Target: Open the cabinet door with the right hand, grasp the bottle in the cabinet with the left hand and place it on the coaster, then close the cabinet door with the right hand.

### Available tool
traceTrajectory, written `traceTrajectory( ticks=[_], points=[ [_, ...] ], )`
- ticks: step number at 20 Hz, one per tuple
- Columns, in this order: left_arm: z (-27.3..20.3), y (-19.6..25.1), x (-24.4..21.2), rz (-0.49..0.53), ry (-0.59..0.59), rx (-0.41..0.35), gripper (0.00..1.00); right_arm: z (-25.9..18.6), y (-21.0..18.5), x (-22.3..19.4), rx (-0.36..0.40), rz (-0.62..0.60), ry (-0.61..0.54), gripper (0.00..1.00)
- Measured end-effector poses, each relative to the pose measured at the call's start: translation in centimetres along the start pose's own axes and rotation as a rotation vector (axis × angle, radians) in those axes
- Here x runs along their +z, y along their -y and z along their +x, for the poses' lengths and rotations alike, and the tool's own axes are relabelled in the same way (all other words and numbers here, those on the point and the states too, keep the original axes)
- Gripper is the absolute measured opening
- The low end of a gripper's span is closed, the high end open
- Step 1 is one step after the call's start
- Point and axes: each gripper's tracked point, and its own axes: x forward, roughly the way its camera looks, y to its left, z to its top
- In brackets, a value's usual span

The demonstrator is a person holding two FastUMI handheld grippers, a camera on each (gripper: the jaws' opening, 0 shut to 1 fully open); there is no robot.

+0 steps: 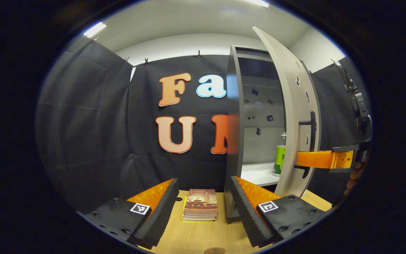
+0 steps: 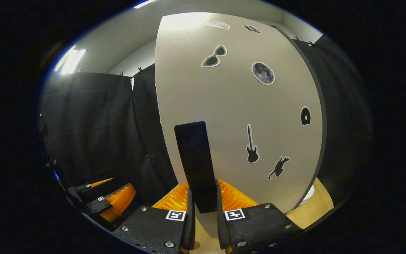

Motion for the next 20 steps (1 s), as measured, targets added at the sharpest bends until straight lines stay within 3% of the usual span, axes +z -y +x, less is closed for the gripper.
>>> traceTrajectory(
  ticks=[12, 20],
  points=[
    [-0.1, 9.0, 1.4, 0.036, 0.022, -0.106, 0.95, -2.6, 1.7, 0.3, 0.049, 0.013, 0.072, 0.26],
    [-1.2, 14.3, 1.4, 0.036, 0.031, -0.155, 0.95, -3.8, 3.3, 0.7, 0.02, 0.006, 0.104, 0.25]
  ],
)
